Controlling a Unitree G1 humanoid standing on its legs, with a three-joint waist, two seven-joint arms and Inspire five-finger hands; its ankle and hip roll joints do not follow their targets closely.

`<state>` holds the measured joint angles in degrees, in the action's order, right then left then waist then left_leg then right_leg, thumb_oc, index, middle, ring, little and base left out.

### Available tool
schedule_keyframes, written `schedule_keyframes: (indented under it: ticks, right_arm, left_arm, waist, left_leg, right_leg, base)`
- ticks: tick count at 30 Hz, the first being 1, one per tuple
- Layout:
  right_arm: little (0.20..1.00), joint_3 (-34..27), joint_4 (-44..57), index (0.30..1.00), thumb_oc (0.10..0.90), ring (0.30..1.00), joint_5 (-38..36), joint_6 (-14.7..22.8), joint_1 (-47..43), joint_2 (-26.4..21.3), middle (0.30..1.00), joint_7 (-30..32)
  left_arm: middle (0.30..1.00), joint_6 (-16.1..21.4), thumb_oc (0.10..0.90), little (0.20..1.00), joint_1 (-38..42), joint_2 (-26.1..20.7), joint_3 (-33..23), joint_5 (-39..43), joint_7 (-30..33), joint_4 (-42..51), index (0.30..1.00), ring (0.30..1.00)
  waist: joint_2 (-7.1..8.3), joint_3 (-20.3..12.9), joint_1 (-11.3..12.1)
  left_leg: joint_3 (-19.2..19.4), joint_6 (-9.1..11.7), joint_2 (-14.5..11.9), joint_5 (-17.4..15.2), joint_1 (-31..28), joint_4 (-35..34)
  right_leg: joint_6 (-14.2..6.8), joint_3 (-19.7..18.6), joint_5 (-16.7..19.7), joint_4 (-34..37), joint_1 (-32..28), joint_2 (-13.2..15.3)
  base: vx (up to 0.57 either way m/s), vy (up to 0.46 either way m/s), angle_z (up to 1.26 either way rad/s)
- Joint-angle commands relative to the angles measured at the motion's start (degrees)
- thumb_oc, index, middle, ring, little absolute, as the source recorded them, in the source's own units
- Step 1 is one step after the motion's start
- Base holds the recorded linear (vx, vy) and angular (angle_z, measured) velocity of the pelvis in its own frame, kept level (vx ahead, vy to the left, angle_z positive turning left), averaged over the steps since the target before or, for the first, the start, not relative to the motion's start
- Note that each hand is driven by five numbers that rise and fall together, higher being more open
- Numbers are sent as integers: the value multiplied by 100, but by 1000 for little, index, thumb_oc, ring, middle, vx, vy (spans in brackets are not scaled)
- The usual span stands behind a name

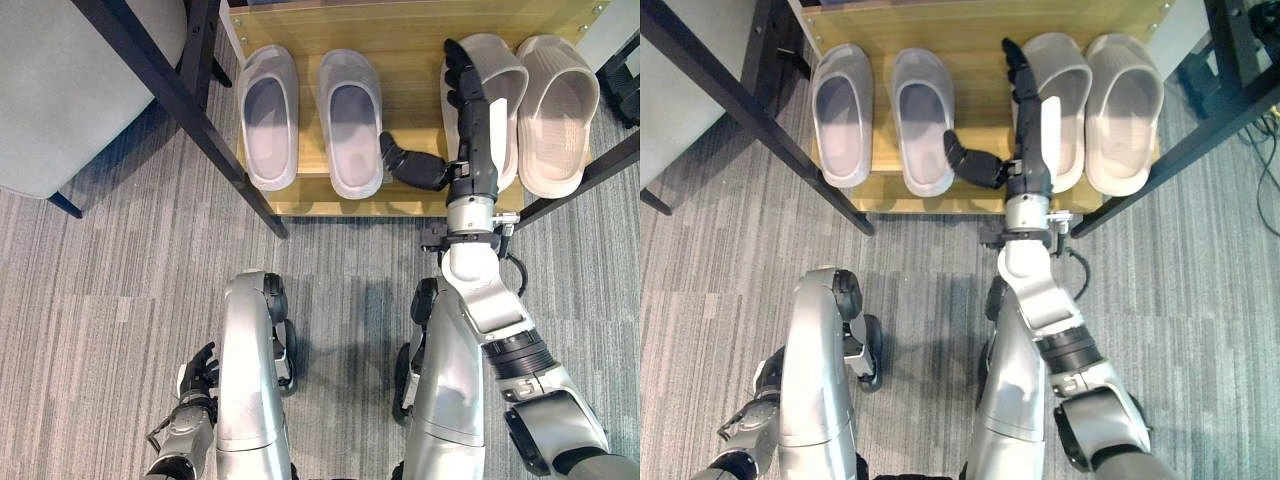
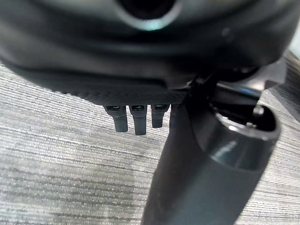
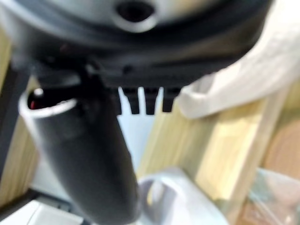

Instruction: Arrange the slippers neatly on the shoe rack.

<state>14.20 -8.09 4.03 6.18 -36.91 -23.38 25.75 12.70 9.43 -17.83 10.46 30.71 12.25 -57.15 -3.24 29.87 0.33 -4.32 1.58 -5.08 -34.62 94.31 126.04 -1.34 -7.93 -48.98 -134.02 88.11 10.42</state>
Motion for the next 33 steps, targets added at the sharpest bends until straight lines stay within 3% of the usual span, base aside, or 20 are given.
schedule_keyframes:
  ticks: [1, 15, 33]
  right_arm:
    - [900, 43, 1040, 900, 800, 900, 332, 554, -312, 100, 900, -9]
    - [900, 519, 1105, 900, 800, 900, -19, 574, 103, 472, 900, -424]
    - [900, 1055, -152, 900, 800, 900, -391, 509, -1147, 744, 900, -562]
  left_arm:
    - [900, 167, 800, 900, -425, -76, -37, -206, 326, 79, 900, 900]
    - [900, 143, 800, 900, -351, -79, -24, -439, 429, 67, 900, 900]
    - [900, 200, 800, 900, -241, -222, 115, -461, 446, -74, 900, 900]
  waist:
    - [-12, -269, 231]
    - [-91, -162, 169]
    - [-171, -263, 370]
  left_leg:
    - [-155, -301, 99, -1091, -477, 934]
    - [-151, -317, 112, -1054, -447, 932]
    - [-95, -267, 152, -1059, -443, 981]
  right_leg:
    - [246, -231, 543, -62, 176, -11]
    - [218, -291, 570, -72, 179, -51]
    - [186, -375, 557, -249, 175, -8]
  base:
    - [0, 0, 0]
    - [0, 0, 0]
    - [0, 0, 0]
